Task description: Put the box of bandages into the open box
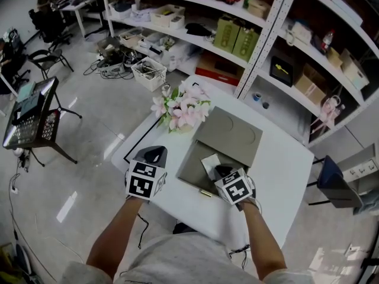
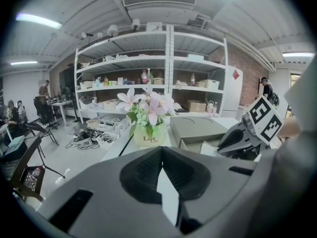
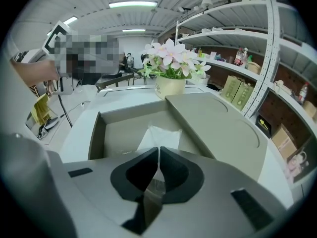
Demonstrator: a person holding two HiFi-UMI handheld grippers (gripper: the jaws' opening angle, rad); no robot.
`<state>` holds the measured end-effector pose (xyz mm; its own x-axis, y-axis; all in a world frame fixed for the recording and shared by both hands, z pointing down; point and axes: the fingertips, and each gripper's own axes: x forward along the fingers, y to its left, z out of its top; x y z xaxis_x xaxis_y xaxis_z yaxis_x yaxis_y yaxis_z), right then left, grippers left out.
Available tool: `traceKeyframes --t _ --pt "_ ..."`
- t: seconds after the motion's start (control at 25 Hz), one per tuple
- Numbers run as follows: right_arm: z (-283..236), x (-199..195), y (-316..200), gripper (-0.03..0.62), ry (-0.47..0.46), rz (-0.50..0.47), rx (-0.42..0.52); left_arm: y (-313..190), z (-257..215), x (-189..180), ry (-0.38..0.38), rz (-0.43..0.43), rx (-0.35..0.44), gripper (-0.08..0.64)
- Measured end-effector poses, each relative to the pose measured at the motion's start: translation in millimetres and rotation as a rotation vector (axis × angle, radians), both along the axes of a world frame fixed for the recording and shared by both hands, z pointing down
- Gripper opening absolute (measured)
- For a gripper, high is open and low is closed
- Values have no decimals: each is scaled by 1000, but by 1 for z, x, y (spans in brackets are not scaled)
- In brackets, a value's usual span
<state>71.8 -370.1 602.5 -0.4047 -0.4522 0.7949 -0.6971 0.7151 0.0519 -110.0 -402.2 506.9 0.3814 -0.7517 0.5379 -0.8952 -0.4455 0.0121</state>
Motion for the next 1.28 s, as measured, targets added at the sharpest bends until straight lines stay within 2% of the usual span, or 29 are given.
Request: traceKeyframes --t 0.2,0.56,0.92,1.28 --pt "-7 -2 1 31 -22 1 19 5 -3 -1 0 2 7 5" --pt "-32 7 9 38 -68 63 49 13 -11 3 4 18 26 5" --pt "-71 12 23 37 -177 144 97 26 -24 8 12 46 53 5" --pt "-128 22 37 18 -285 246 231 41 -35 14 22 77 75 5"
